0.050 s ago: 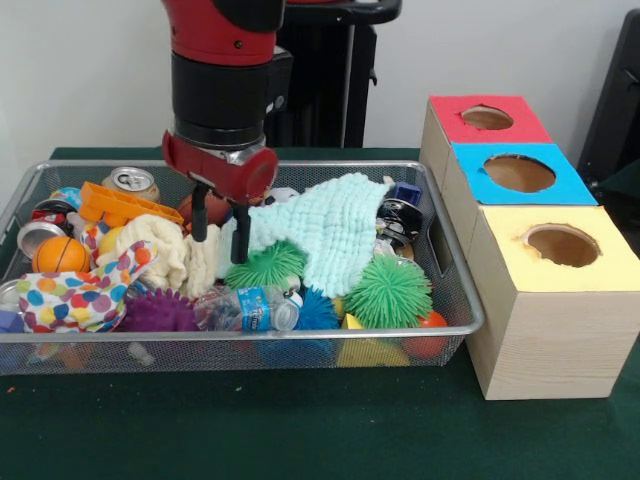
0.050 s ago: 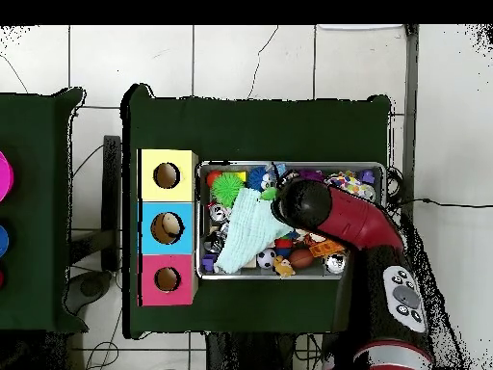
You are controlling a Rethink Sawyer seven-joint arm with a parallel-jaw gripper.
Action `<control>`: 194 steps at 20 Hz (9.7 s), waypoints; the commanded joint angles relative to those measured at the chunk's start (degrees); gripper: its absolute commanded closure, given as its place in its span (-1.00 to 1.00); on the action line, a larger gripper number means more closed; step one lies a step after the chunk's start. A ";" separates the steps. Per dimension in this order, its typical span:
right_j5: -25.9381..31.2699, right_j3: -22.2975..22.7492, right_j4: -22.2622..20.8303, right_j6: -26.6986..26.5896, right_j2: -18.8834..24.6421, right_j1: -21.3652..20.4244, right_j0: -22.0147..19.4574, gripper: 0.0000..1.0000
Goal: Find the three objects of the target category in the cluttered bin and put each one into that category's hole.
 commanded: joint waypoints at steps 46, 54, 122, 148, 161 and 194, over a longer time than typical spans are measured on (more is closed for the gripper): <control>11.82 -1.71 17.50 13.76 2.55 0.64 4.56 -1.00; 19.94 -9.05 16.89 13.33 1.62 2.24 2.72 -1.00; 3.27 -8.09 15.50 9.12 3.92 12.73 1.42 -1.00; -4.95 -2.08 14.24 8.60 5.75 13.16 1.48 -1.00; -1.96 0.32 14.08 7.48 5.37 9.32 0.52 -1.00; 2.82 0.36 12.51 6.41 1.66 6.80 1.57 -1.00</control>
